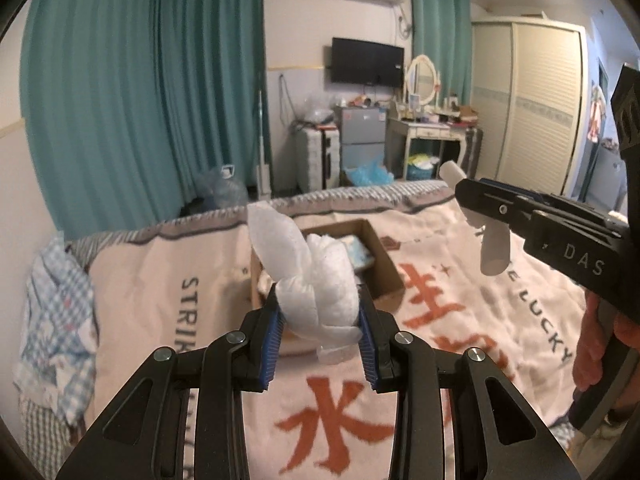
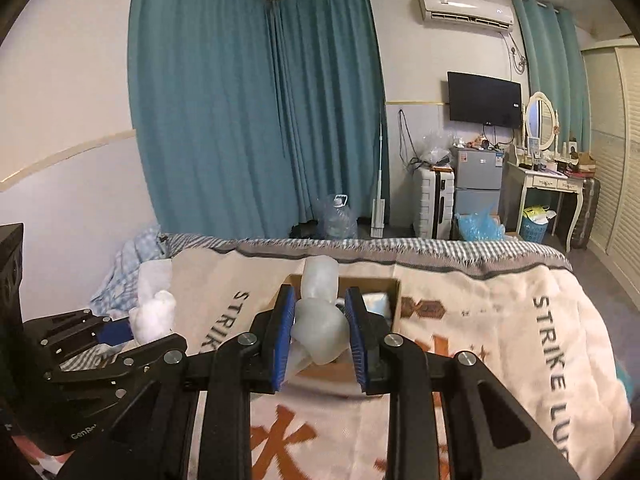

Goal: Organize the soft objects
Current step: 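Carry the translucent piece with the right tool into the box while the left tool releases the cotton there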

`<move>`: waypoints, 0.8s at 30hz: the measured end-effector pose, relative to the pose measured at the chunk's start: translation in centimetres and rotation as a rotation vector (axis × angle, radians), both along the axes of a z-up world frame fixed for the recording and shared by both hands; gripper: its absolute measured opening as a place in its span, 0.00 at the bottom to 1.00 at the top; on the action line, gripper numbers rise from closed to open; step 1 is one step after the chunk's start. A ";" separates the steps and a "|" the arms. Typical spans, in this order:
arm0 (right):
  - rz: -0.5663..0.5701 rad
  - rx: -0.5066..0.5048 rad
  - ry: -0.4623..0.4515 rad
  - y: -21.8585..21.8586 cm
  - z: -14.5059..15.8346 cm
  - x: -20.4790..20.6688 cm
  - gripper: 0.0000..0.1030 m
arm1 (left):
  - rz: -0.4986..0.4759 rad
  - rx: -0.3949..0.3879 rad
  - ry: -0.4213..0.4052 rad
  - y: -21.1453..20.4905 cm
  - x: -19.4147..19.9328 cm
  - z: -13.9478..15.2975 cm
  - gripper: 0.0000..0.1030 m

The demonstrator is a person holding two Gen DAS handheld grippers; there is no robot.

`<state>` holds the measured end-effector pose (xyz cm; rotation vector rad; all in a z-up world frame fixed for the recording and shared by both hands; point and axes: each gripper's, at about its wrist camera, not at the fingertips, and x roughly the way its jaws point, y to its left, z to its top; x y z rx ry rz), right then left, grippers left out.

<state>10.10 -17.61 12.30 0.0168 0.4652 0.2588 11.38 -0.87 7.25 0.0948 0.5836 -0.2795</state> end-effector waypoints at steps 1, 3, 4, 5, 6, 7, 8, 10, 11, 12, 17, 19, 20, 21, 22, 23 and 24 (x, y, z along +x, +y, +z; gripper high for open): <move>-0.003 -0.006 0.004 -0.1 -0.1 1.2 0.25 | 0.003 0.005 0.005 -0.3 1.2 -0.4 0.32; -0.004 -0.010 0.017 -0.3 -0.7 3.2 0.25 | 0.002 0.006 0.020 -1.0 3.0 -1.2 0.32; -0.003 -0.011 0.027 -0.4 -1.2 4.3 0.25 | 0.004 0.008 0.031 -1.3 4.5 -2.0 0.32; -0.003 -0.013 0.045 -0.4 -2.0 5.7 0.25 | 0.005 0.012 0.039 -1.5 5.2 -2.4 0.32; -0.003 -0.015 0.061 -0.5 -2.8 6.8 0.25 | 0.006 0.022 0.050 -2.0 6.3 -3.2 0.32; -0.002 -0.020 0.085 -0.5 -4.0 8.3 0.25 | 0.008 0.038 0.064 -2.4 7.6 -4.3 0.32; -0.005 -0.023 0.103 -0.7 -5.2 9.5 0.25 | 0.007 0.050 0.081 -2.8 8.7 -5.3 0.32; -0.010 -0.027 0.154 -1.1 -7.9 11.9 0.25 | -0.002 0.066 0.133 -3.5 11.2 -7.9 0.32; -0.014 -0.025 0.197 -1.4 -9.9 13.5 0.25 | -0.003 0.073 0.152 -3.9 12.1 -8.9 0.32; -0.021 -0.024 0.222 -1.6 -11.1 14.4 0.26 | -0.003 0.083 0.174 -4.2 13.0 -10.2 0.32; -0.024 -0.009 0.270 -2.9 -15.9 17.8 0.28 | -0.031 0.092 0.232 -5.3 16.7 -14.4 0.32; -0.032 -0.002 0.280 -3.2 -17.0 18.6 0.29 | -0.037 0.092 0.235 -5.5 17.4 -15.2 0.32; -0.033 0.006 0.286 -3.3 -17.5 18.9 0.29 | -0.043 0.088 0.233 -5.5 17.7 -15.4 0.32; -0.031 0.008 0.278 -3.4 -17.8 19.0 0.29 | -0.049 0.083 0.228 -5.7 17.7 -15.6 0.32; -0.032 0.003 0.267 -3.4 -17.8 19.1 0.29 | -0.054 0.083 0.213 -5.8 17.5 -15.7 0.34; -0.030 0.001 0.259 -3.4 -17.7 19.2 0.30 | -0.053 0.090 0.202 -5.9 17.5 -15.7 0.35; -0.026 0.007 0.254 -3.4 -17.5 19.2 0.37 | -0.046 0.102 0.199 -6.0 17.4 -15.8 0.36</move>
